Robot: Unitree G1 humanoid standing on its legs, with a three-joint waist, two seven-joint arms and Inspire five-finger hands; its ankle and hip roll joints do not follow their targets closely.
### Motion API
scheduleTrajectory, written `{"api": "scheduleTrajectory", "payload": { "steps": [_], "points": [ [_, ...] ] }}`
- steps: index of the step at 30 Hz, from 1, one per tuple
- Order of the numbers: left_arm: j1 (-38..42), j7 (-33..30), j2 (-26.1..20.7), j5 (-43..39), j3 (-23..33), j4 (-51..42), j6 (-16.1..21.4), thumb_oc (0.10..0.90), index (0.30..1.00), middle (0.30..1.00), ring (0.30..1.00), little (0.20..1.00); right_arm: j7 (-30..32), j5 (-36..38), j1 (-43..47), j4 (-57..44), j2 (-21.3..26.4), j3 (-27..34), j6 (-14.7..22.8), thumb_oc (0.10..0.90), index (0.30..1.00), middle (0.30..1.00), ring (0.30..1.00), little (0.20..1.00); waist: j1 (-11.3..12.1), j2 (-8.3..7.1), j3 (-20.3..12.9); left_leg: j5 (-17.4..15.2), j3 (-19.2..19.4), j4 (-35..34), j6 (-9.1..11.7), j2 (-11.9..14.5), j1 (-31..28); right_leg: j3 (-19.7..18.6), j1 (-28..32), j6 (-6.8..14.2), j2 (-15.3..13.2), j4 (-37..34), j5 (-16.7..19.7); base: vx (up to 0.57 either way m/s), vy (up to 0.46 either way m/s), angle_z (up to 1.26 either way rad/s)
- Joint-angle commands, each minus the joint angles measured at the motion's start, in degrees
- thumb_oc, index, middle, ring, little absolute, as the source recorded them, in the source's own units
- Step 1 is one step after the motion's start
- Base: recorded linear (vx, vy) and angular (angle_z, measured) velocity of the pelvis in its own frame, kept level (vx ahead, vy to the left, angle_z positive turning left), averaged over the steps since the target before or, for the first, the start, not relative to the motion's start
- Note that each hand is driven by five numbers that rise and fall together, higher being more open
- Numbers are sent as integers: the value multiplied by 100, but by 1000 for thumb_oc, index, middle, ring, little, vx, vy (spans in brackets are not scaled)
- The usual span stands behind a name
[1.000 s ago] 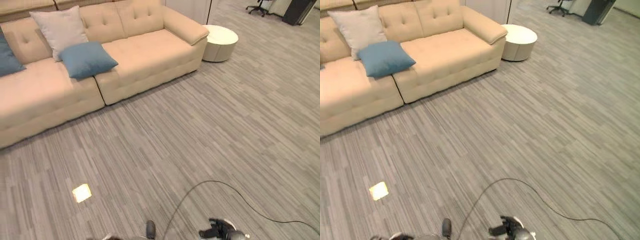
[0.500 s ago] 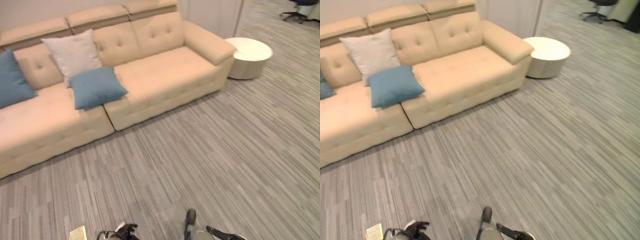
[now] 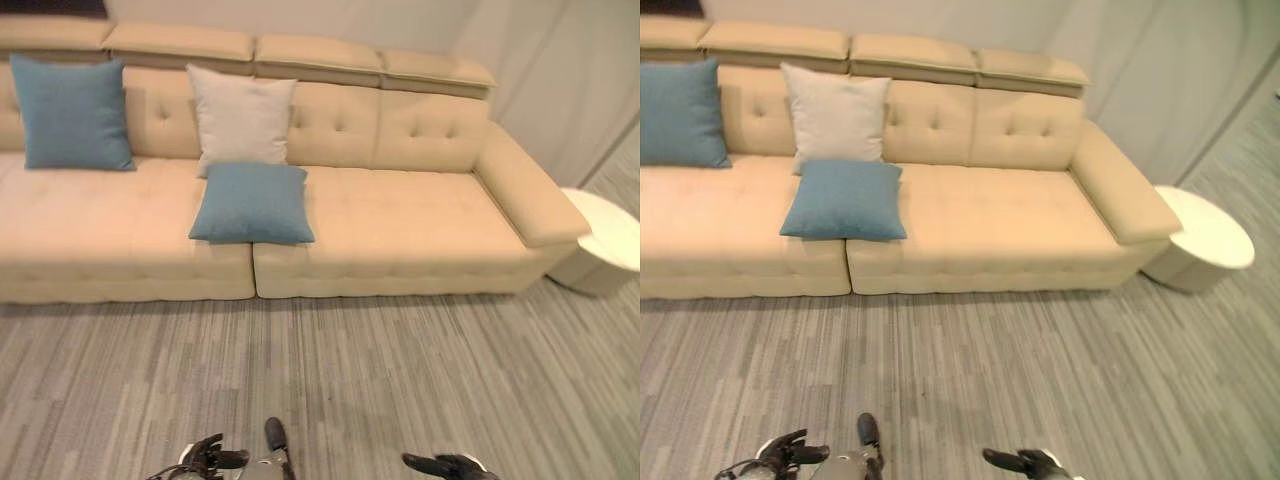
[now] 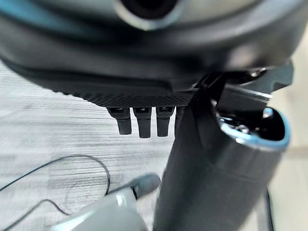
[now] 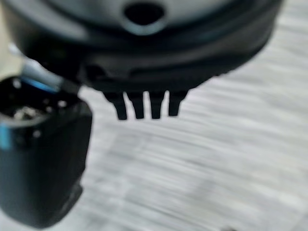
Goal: Pick up all the scattered cushions and arrange them neatly on the sofa.
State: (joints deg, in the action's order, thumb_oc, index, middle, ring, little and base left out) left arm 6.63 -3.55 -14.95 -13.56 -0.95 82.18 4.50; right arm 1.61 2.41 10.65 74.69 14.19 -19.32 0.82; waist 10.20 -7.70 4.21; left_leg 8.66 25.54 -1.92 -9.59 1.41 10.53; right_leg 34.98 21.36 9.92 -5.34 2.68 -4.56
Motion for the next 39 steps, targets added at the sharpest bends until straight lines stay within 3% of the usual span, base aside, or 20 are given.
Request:
{"api": "scheduleTrajectory", "payload": {
  "steps": [1,4,8,9,11,12,17,20,21,24,25,29,30,33,34,35,36,37,38,39],
  "points": [
    [-278,-225,70,-248,-71,-14,-60,800,900,900,900,900,106,-151,39,-341,254,228,2,800,900,900,900,900,319,166,32,-715,-244,244,822,-138,-391,-144,-837,422,-1076,2105,1100,483,411,82],
    [-154,-304,-26,-177,-273,-232,-26,800,900,900,900,900,147,-166,-109,-370,127,136,38,800,900,900,900,900,110,326,71,-1045,-800,-23,624,-363,-950,-529,-1541,263,-1228,3207,891,479,300,121],
    [20,-403,-35,94,-555,-366,36,800,900,900,900,900,182,-190,-221,-433,10,-15,68,800,900,900,900,900,-123,486,221,-1171,-1252,-145,736,-307,-1284,-486,-2059,-54,-1158,2479,140,263,-1,117],
    [126,-406,-9,366,-864,-395,21,800,900,900,900,900,235,-110,-210,-477,53,20,93,800,900,900,900,900,-374,515,300,-1197,-1503,-144,806,-329,-1414,-808,-2515,-211,-765,1400,244,225,-77,108],
    [130,-414,5,466,-936,-392,32,800,900,900,900,900,264,-96,-217,-484,78,30,83,800,900,900,900,900,-441,512,343,-1271,-1604,-116,839,-342,-1497,-949,-2571,-169,-637,960,338,262,-86,112],
    [135,-439,35,727,-1052,-319,17,800,900,900,900,900,305,-99,-205,-472,150,88,58,800,900,900,900,900,-595,461,353,-1423,-1768,-132,907,-398,-1702,-1148,-2756,-8,-504,126,708,329,-88,67],
    [70,-400,11,866,-1022,-205,-21,800,900,900,900,900,348,-149,-200,-506,275,229,14,800,900,900,900,900,-727,547,340,-1739,-1886,-68,1031,-283,-2146,-740,-3100,249,-511,-468,1160,322,-93,34],
    [-53,-380,68,868,-901,-94,-22,800,900,900,900,900,490,-190,-348,-494,301,320,61,800,900,900,900,900,-766,430,207,-1965,-1909,90,1050,-402,-2305,-540,-2841,129,-560,-640,1268,266,-139,17],
    [-196,-194,199,-415,-280,-64,-49,800,900,900,900,900,510,-155,-407,-465,313,388,16,800,900,900,900,900,-749,445,76,-2099,-2037,351,1100,-351,-2346,-585,-2727,49,-520,-550,1210,318,-142,6],
    [-303,-80,261,-1195,168,70,-79,800,900,900,900,900,464,-140,-440,-478,356,423,10,800,900,900,900,900,-741,476,-10,-2065,-2040,681,1203,-279,-2352,-572,-2606,-21,-441,-514,1159,278,-173,2],
    [-359,-110,357,-1440,222,-9,-87,800,900,900,900,900,508,-106,-440,-727,374,387,17,800,900,900,900,900,-673,486,-2,-1410,-1908,2427,1667,-5,-1747,-573,-2150,-236,-265,-637,968,234,-264,9],
    [-300,-263,346,-1565,258,-70,-111,800,900,900,900,900,636,-29,-268,-941,530,395,18,800,900,900,900,900,-560,389,176,-943,-1528,3989,1827,396,-1004,-598,-1697,-542,-97,-765,641,158,-203,-19],
    [-234,-351,356,-1584,232,-108,-89,800,900,900,900,900,717,64,-114,-977,609,399,12,800,900,900,900,900,-525,388,222,-1033,-1087,3795,1694,700,-846,-551,-1535,-597,-54,-768,486,96,-54,-40],
    [-260,-377,382,-1516,195,-133,-74,800,900,900,900,900,761,74,-94,-1025,640,379,27,800,900,900,900,900,-481,469,232,-1295,-1024,3488,1676,852,-857,-619,-1414,-547,48,-768,341,217,36,-7],
    [-315,-436,404,-1380,121,-153,-53,800,900,900,900,900,846,-5,-123,-1248,658,342,66,800,900,900,900,900,-496,498,236,-1509,-1088,2120,1551,943,-837,-654,-1341,-423,-59,-768,243,200,162,-5],
    [-319,-437,405,-1379,122,-154,-52,800,900,900,900,900,847,-7,-130,-1253,659,341,64,800,900,900,900,900,-499,491,236,-1489,-1084,2076,1550,926,-863,-652,-1335,-420,-69,-768,241,250,217,-4],
    [-328,-466,409,-1366,116,-147,-36,800,900,900,900,900,874,-37,-146,-1297,640,323,91,800,900,900,900,900,-500,514,241,-1358,-1226,1613,1563,968,-895,-690,-1308,-415,-50,-768,190,122,208,0],
    [-314,-564,417,-1421,81,-135,24,800,900,900,900,900,967,-123,-163,-1429,587,239,160,800,900,900,900,900,-459,580,282,-627,-1749,799,1673,1157,-732,-775,-1278,-446,32,-768,136,187,272,-11],
    [-280,-587,418,-1519,77,-132,61,800,900,900,900,900,1008,-120,-147,-1469,579,220,195,800,900,900,900,900,-434,604,309,-305,-2046,394,1760,1285,-692,-856,-1207,-457,90,-768,76,137,217,-23],
    [-280,-587,418,-1519,77,-132,61,800,900,900,900,900,1008,-120,-147,-1469,579,220,195,800,900,900,900,900,-436,604,306,-303,-2048,392,1760,1284,-690,-853,-1209,-457,90,-768,76,209,186,-59]
  ]
}}
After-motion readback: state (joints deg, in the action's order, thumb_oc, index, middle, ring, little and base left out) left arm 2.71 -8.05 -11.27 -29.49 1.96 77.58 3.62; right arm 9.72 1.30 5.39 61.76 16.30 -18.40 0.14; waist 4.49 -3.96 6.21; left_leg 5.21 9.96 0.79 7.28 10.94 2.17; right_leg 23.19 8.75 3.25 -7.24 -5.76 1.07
